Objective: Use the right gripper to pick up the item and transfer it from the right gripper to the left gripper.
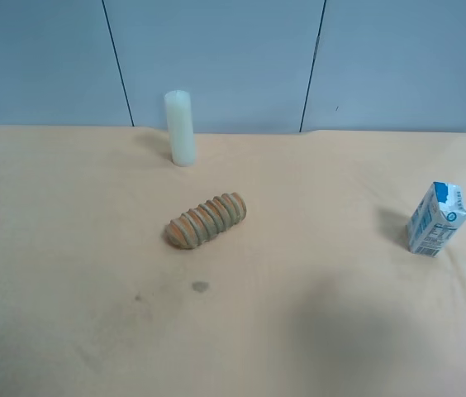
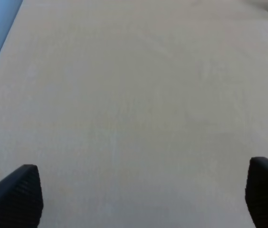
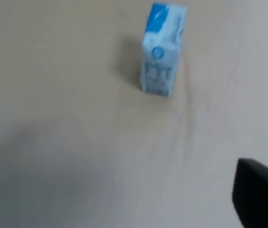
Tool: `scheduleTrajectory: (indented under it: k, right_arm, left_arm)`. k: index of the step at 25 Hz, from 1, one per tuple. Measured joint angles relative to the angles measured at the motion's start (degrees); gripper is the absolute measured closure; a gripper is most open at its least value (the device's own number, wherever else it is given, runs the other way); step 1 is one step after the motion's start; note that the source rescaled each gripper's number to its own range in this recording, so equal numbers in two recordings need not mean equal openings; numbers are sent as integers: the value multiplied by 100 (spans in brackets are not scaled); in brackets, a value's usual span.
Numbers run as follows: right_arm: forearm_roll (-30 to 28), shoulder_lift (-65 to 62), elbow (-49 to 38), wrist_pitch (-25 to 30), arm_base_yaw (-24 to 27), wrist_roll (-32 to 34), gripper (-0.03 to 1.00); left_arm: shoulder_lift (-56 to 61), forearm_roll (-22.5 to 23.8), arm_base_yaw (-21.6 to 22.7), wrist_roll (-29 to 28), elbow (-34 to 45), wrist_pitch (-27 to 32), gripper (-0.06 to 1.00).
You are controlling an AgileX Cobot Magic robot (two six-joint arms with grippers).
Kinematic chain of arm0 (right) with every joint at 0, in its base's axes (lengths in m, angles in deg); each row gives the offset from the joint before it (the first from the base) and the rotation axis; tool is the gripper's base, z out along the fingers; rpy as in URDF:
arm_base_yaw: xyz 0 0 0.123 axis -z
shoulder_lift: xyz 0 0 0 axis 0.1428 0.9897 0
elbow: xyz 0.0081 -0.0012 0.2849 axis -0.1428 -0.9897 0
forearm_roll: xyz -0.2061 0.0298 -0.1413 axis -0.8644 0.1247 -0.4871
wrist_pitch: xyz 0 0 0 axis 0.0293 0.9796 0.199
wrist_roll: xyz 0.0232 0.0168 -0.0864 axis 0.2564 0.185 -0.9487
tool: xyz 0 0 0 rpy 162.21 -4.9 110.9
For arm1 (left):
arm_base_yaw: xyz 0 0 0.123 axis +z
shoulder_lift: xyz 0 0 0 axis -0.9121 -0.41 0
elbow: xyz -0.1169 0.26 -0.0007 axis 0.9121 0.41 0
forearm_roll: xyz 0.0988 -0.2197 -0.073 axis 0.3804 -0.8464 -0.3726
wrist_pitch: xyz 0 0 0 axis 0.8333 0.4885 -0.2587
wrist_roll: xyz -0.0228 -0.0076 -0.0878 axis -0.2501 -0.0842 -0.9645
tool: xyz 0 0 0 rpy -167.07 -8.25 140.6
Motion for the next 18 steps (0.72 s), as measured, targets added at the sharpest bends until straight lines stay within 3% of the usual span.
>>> scheduleTrajectory:
  k: [5,10,18]
  right_arm:
    - [-127,1473,1072,14,0,157,-3]
    - [-558,3066,2112,330,0,710,-3]
    - [-935,5275,2637,337,0,824,-3]
  left_arm:
    - [0,0,0,0,0,0,-1]
    - [0,0,0,0,0,0,-1]
    - [0,0,0,0,0,0,-1]
